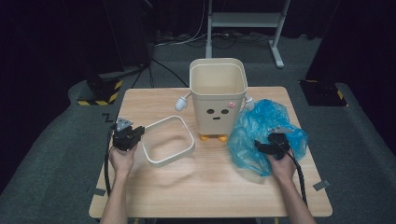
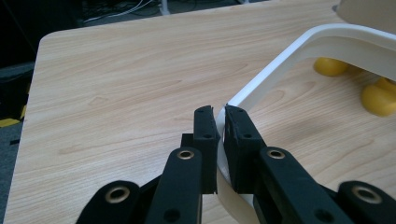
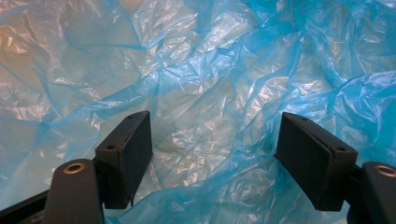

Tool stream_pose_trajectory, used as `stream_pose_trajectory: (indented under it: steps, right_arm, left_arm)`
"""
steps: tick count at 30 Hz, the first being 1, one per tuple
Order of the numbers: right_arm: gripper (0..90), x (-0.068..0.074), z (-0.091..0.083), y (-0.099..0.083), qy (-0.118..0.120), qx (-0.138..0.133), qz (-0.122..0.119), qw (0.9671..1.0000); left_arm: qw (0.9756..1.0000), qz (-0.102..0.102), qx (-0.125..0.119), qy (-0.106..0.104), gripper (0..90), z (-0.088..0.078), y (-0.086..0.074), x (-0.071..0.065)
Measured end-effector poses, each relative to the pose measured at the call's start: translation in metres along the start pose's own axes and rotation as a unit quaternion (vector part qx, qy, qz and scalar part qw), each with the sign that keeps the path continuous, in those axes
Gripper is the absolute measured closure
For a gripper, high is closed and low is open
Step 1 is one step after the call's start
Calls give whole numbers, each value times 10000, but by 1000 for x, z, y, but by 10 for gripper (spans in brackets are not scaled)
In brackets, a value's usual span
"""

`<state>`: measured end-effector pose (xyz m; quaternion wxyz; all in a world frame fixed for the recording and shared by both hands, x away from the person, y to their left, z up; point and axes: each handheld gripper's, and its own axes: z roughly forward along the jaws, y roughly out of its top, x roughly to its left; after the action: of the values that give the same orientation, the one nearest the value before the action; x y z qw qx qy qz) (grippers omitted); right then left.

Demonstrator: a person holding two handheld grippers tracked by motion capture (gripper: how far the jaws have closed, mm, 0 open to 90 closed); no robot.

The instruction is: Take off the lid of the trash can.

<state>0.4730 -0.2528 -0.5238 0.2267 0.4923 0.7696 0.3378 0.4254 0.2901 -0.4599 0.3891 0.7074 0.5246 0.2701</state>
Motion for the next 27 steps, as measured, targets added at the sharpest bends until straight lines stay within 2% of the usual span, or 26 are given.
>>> stream_pose_trajectory:
  steps: [5, 11, 15, 21, 27]
  right_arm:
    - [267, 0, 0, 0, -2, -1, 5, 10000]
    - [267, 0, 0, 0, -4, 1, 4, 10000]
    - [267, 0, 0, 0, -6, 1, 7, 10000]
    - [267, 0, 0, 0, -14, 3, 12, 10000]
    - [266, 1, 0, 0, -23, 6, 16, 10000]
  left_arm:
    - [10000, 27, 28, 60, 837, 8, -2, 0]
    - [9998, -175, 25, -9, 837, 18, -8, 2]
    - [9996, -265, 73, 93, 836, 23, -14, 5]
    - [9995, -229, 112, 206, 835, 28, -18, 9]
    - [9994, -282, 97, 172, 844, 35, -20, 8]
